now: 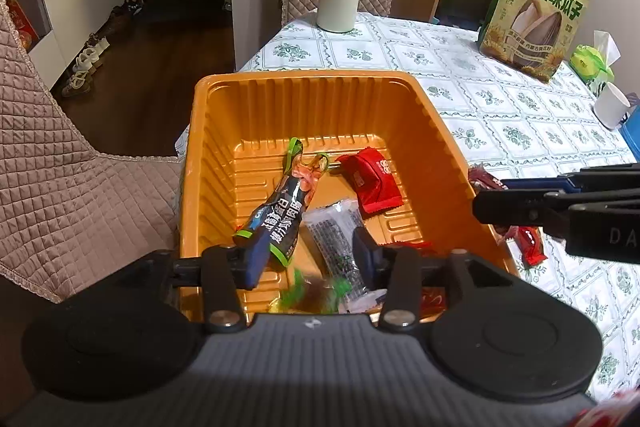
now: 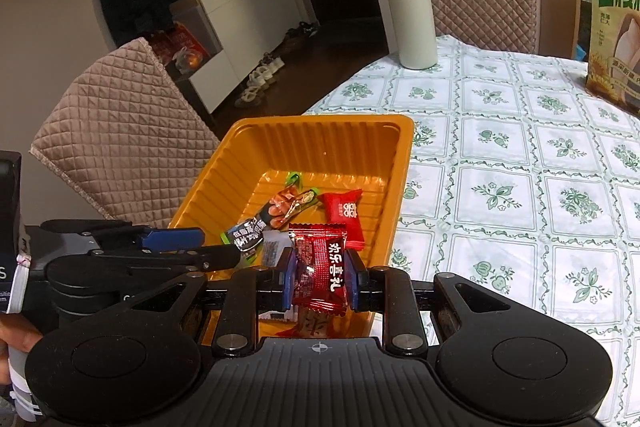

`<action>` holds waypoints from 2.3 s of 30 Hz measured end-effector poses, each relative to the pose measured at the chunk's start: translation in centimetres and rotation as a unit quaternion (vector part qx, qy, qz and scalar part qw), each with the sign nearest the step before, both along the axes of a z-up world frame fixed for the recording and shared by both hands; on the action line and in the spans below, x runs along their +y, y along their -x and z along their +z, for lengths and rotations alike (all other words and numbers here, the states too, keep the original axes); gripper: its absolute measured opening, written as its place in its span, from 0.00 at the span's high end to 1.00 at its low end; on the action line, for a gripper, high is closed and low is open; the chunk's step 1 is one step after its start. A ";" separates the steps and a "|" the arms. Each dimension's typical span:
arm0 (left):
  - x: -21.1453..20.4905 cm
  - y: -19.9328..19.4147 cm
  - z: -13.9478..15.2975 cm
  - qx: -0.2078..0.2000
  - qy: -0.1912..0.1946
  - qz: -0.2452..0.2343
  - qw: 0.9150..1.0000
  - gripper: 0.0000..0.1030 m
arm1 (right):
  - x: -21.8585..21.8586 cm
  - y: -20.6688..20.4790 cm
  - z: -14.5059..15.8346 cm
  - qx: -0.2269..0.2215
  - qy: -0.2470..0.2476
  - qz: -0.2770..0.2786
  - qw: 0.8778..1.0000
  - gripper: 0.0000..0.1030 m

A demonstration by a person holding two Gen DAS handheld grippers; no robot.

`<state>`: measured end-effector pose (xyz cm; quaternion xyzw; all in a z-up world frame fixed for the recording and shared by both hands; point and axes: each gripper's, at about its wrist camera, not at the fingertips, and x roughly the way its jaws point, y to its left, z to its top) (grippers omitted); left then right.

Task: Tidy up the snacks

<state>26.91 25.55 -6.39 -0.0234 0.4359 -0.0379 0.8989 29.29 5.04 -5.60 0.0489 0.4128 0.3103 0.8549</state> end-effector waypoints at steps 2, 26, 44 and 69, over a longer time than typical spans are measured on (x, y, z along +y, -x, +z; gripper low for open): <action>0.1 0.0 0.2 -0.003 0.001 0.001 1.000 0.55 | 0.0 -0.1 0.0 0.000 -0.001 -0.001 1.000 0.75; 1.6 -1.9 1.8 -0.005 0.001 0.044 0.999 0.47 | 2.3 -2.5 -0.7 0.000 0.009 0.011 1.000 0.75; 1.8 0.2 2.8 -0.009 0.005 0.061 0.998 0.39 | 1.9 -2.4 -0.1 -0.006 -0.018 0.009 1.000 0.49; -2.8 8.8 4.7 -0.021 0.016 0.058 0.998 0.33 | -4.5 4.5 0.9 -0.013 -0.015 0.002 1.000 0.29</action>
